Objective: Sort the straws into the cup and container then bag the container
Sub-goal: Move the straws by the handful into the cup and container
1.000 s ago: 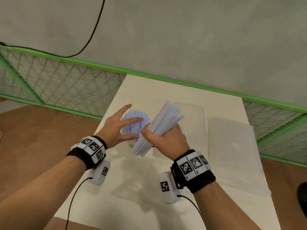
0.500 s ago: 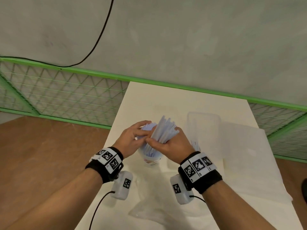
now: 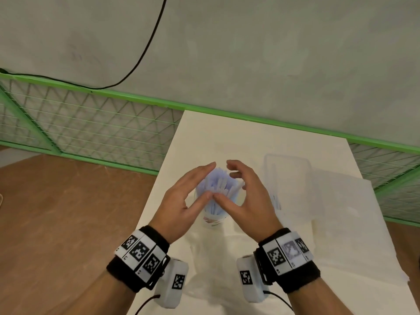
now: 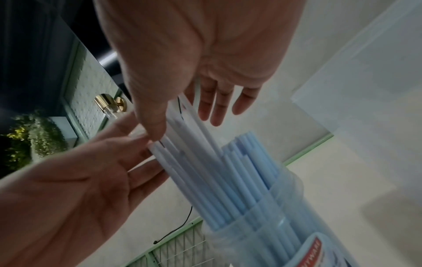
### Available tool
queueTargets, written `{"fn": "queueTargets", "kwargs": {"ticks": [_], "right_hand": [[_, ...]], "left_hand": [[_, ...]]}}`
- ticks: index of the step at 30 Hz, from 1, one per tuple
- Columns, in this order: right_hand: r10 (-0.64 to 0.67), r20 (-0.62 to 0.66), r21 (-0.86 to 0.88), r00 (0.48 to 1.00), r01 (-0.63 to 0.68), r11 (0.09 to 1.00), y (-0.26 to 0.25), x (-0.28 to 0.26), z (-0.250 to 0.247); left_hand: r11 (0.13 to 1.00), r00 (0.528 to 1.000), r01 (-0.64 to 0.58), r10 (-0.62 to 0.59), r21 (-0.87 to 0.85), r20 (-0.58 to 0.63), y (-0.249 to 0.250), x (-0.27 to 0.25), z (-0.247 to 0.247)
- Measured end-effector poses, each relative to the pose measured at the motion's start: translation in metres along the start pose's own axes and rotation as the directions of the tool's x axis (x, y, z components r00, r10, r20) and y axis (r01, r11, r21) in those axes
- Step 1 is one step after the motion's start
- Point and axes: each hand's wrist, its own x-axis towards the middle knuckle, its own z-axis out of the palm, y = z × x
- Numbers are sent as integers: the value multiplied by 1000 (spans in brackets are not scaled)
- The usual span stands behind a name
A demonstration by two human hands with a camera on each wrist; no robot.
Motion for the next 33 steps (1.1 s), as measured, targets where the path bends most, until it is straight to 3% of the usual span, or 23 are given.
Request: {"fn": "queueTargets", "kwargs": {"ticks": [4, 10, 14, 18, 23, 28, 33], "right_hand": [[-38, -98, 43, 994, 42, 998, -6, -19, -2], [-212, -141, -204, 967, 181, 962, 5, -21, 11], [-253, -152, -259, 955, 209, 943, 22, -20, 20], [-369, -150, -426, 917, 277, 862, 34, -18, 27], [-382, -156, -552, 911, 240, 799, 43, -20, 31], [-339, -95, -604, 936, 217, 767, 51, -27, 37], [-273, -96, -402, 957, 214, 890, 45, -32, 30]], "left_hand": [[997, 999, -1, 4, 73, -42, -5, -3, 2], [990, 993, -54, 66, 131, -94, -4, -6, 7], [1000, 983, -13, 17, 23, -185, -5, -4, 8], [986, 963, 95, -126, -137, -237, -8, -2, 7], [995, 966, -37, 60, 94, -250, -9, 1, 6], [981, 961, -109, 144, 158, -234, -16, 1, 10], [962, 951, -180, 223, 205, -213, -22, 6, 4]]}}
